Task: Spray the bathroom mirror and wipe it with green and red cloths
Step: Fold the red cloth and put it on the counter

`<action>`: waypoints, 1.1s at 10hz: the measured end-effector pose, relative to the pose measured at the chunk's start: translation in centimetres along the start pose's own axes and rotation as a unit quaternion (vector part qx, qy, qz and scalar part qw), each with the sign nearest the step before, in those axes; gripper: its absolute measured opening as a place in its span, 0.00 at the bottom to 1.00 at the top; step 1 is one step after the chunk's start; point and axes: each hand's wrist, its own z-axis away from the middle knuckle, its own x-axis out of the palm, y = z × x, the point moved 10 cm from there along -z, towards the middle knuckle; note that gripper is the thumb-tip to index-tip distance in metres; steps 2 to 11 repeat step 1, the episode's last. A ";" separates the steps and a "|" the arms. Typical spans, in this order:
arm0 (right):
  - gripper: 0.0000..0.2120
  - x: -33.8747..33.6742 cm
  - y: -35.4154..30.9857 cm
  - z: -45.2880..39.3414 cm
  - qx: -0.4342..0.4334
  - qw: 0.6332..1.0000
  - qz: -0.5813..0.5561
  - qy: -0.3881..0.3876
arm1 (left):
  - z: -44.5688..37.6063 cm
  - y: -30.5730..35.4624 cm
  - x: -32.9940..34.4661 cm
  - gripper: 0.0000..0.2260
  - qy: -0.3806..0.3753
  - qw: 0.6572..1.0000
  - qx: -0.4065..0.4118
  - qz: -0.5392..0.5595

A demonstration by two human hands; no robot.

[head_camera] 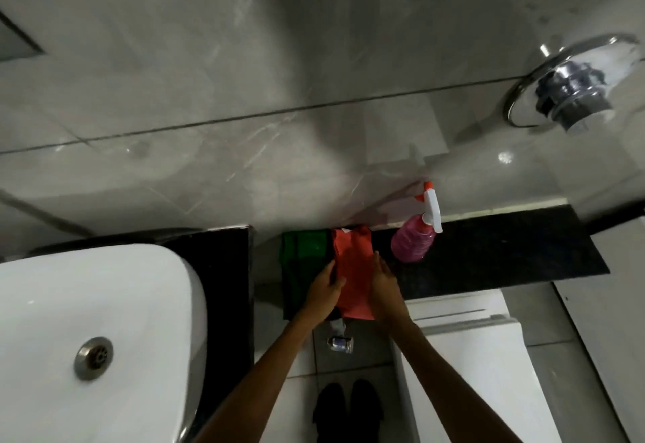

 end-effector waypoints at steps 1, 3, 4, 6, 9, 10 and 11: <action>0.51 -1.2 -5.0 4.1 -0.175 0.962 0.191 0.082 | 4.2 3.1 -1.9 0.30 0.076 0.949 0.138 -0.274; 0.51 -1.2 -5.0 4.1 -0.175 0.962 0.191 0.082 | 4.2 3.1 -1.9 0.30 0.076 0.949 0.138 -0.274; 0.51 -1.2 -5.0 4.1 -0.175 0.962 0.191 0.082 | 4.2 3.1 -1.9 0.30 0.076 0.949 0.138 -0.274; 0.51 -1.2 -5.0 4.1 -0.175 0.962 0.191 0.082 | 4.2 3.1 -1.9 0.30 0.076 0.949 0.138 -0.274; 0.51 -1.2 -5.0 4.1 -0.175 0.962 0.191 0.082 | 4.2 3.1 -1.9 0.30 0.076 0.949 0.138 -0.274; 0.51 -1.2 -5.0 4.1 -0.175 0.962 0.191 0.082 | 4.2 3.1 -1.9 0.30 0.076 0.949 0.138 -0.274; 0.51 -1.2 -5.0 4.1 -0.175 0.962 0.191 0.082 | 4.2 3.1 -1.9 0.30 0.076 0.949 0.138 -0.274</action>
